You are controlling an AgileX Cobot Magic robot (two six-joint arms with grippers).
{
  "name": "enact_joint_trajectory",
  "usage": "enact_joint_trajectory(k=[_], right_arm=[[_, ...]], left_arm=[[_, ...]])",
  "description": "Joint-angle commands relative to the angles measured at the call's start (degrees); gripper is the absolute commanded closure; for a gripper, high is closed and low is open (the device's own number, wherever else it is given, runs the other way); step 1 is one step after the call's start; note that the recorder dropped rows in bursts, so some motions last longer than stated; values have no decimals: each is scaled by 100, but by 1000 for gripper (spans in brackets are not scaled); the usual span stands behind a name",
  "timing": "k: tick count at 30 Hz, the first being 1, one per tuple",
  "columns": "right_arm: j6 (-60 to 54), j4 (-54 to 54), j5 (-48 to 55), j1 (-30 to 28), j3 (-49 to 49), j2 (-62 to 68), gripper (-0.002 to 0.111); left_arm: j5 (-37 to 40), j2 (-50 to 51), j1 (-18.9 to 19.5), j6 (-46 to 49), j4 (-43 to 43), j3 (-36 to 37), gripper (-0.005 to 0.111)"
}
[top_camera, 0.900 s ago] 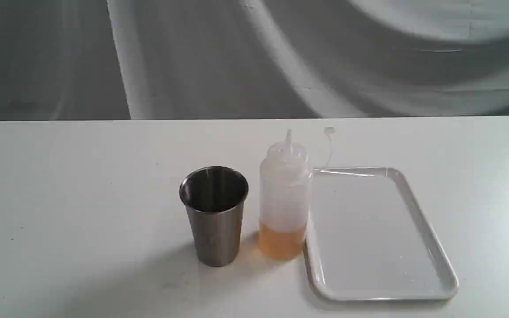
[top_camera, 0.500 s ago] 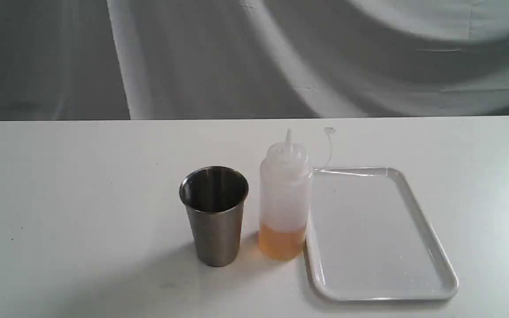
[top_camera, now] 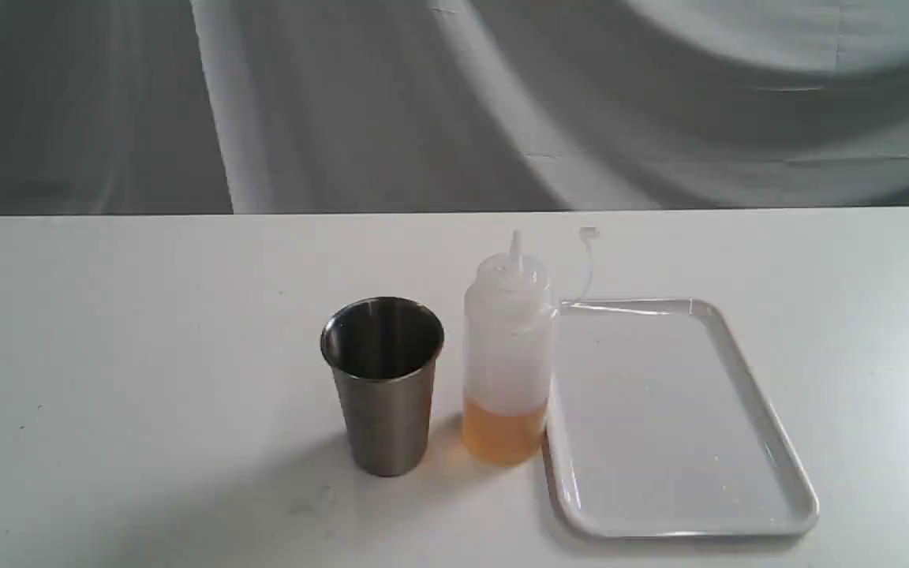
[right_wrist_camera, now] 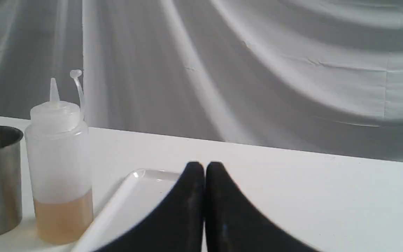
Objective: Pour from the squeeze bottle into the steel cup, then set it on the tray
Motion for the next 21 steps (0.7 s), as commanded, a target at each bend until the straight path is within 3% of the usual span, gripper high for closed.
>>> enact_joint_trajectory(k=[1, 5, 14, 21], right_arm=[[-13, -81, -67, -26, 15, -28, 108], [16, -43, -273, -26, 15, -28, 108], [72, 1295, -902, -26, 15, -28, 108], [1183, 2704, -1121, -26, 15, -28, 108]], left_arm=[[7, 9, -26, -13, -23, 25, 98], [7, 9, -26, -13, -23, 25, 98], [7, 9, -26, -13, -23, 25, 98], [7, 9, -26, -13, -23, 25, 98]])
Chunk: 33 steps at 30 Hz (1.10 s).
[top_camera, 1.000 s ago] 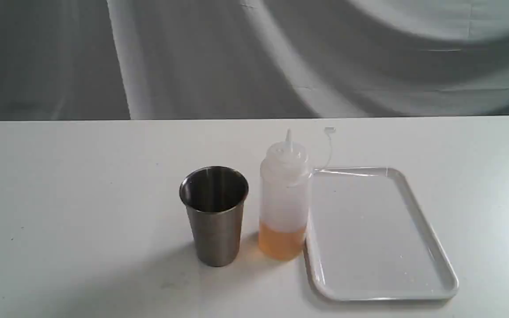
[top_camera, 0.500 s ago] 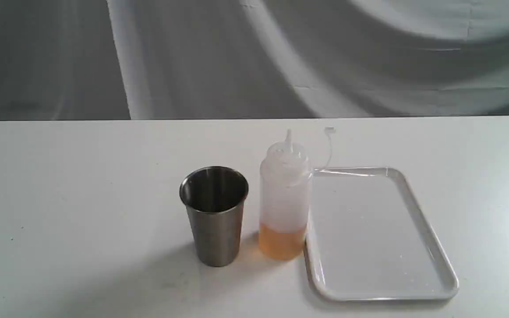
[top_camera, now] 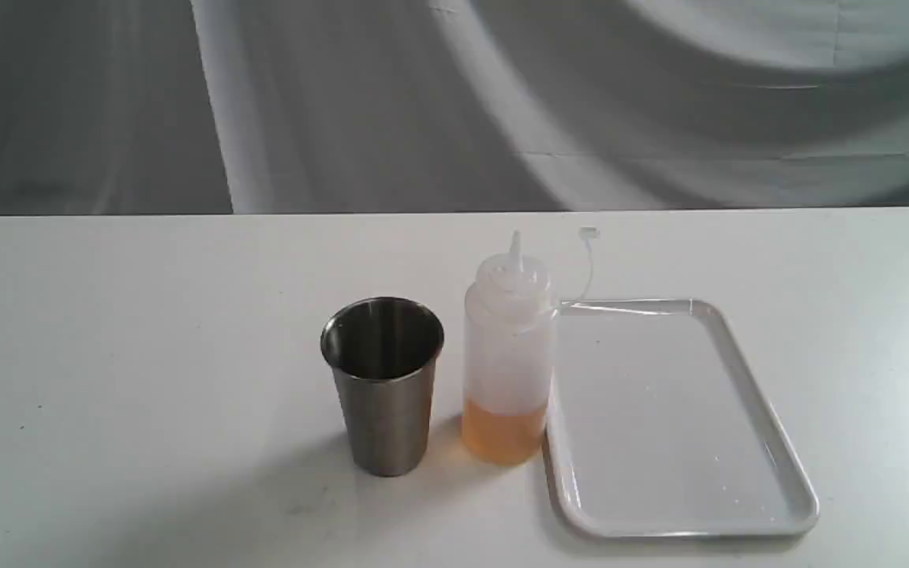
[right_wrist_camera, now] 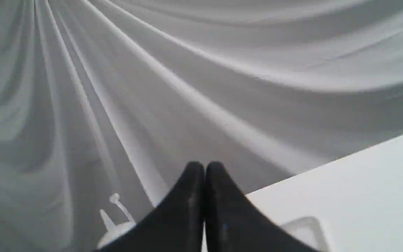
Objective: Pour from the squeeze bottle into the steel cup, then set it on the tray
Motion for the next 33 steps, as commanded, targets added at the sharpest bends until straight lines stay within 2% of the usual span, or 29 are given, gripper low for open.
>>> enact_joint_trajectory(k=[1, 15, 17, 19, 22, 25, 28, 33], right_arm=[[446, 472, -174, -26, 15, -28, 108], [413, 407, -743, -26, 15, -28, 108], [412, 61, -714, -26, 15, -28, 108], [412, -539, -212, -26, -122, -28, 108], [332, -614, 424, -26, -564, 96, 108], [-304, -1065, 983, -26, -1162, 707, 108], [-866, -1421, 1773, -26, -1928, 1765, 108], [-2260, -1070, 2689, -26, -3260, 3717, 108]], left_arm=[[7, 9, -26, -13, -23, 25, 98], [7, 9, -26, -13, -23, 25, 98], [7, 9, -26, -13, -23, 25, 98], [7, 9, -26, -13, -23, 25, 98], [7, 9, -26, -13, -23, 25, 98], [7, 9, -26, -13, -23, 25, 98], [7, 9, -26, -13, -23, 25, 98], [7, 9, -26, -13, -23, 25, 98]])
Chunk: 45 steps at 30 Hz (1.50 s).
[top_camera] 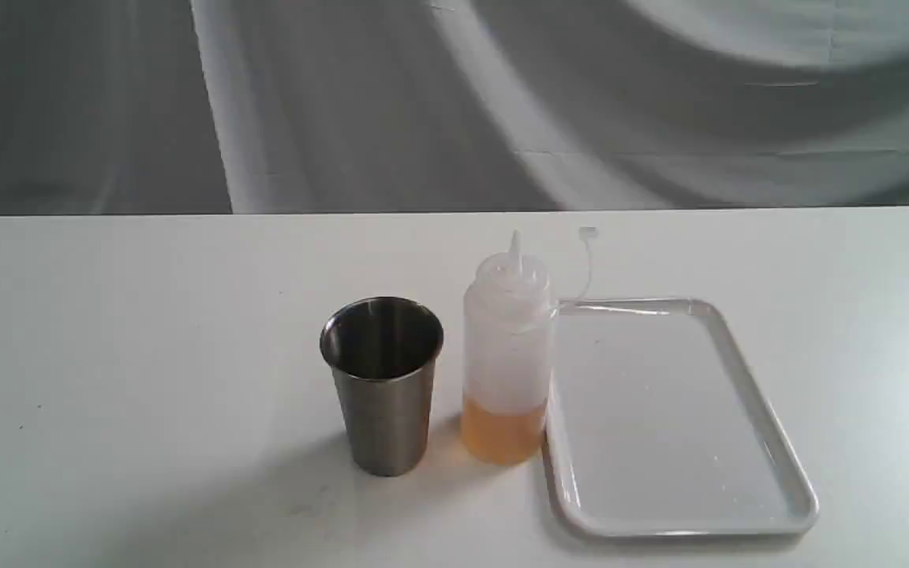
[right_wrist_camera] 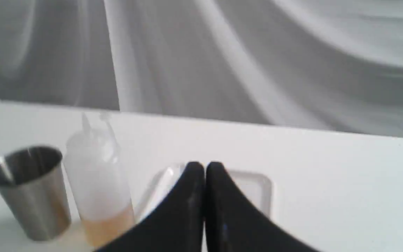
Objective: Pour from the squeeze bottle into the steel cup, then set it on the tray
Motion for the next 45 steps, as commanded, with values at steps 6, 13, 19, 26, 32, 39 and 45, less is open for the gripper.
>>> enact_joint_trajectory(k=[6, 13, 19, 26, 32, 39, 45], right_arm=[[-2893, 1780, 273, 801, -1483, 3083, 108], [-3188, 1925, -832, 1583, -1539, 5025, 108], [-3188, 2105, -1461, 1898, -1539, 5820, 108], [-3139, 2104, -2831, 2518, -1059, 5946, 108], [-749, 449, -4533, 2980, -124, 5946, 108], [649, -136, -5439, 2980, 191, 5946, 108], [578, -136, -5548, 2980, 191, 6409, 108]], left_arm=[[7, 9, -26, -13, -23, 25, 98], [7, 9, -26, -13, -23, 25, 98], [7, 9, -26, -13, -23, 25, 98], [7, 9, -26, -13, -23, 25, 98], [7, 9, -26, -13, -23, 25, 98], [7, 9, -26, -13, -23, 25, 98], [7, 9, -26, -13, -23, 25, 98]])
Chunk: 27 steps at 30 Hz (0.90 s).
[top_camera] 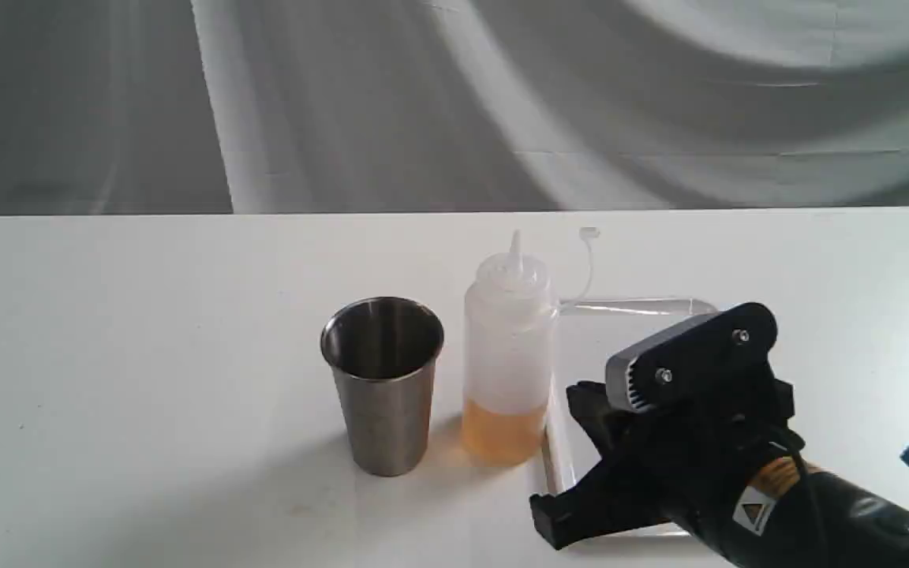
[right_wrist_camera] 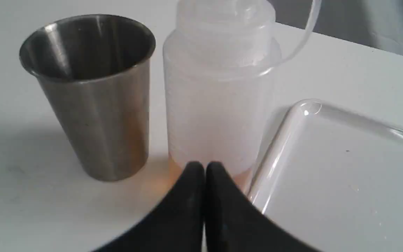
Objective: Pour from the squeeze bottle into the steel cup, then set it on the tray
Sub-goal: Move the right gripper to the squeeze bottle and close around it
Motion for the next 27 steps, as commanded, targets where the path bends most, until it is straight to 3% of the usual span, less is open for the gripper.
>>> enact_joint_trajectory(k=[1, 7, 12, 18, 24, 27], right_arm=[[24, -87, -241, 25, 36, 428, 108], [422, -87, -1190, 25, 36, 1059, 108], [437, -87, -1491, 25, 36, 1280, 96], [437, -87, -1503, 25, 36, 1320, 73], [330, -390, -1699, 25, 36, 1320, 39], [330, -626, -1699, 25, 26, 1331, 28]], left_arm=[[7, 9, -26, -13, -23, 25, 98], [7, 9, -26, -13, -23, 25, 98], [7, 9, -26, -13, -23, 25, 98], [7, 9, -26, -13, -23, 25, 98], [7, 9, -26, -13, -23, 25, 98], [7, 9, -26, -13, -23, 25, 98]])
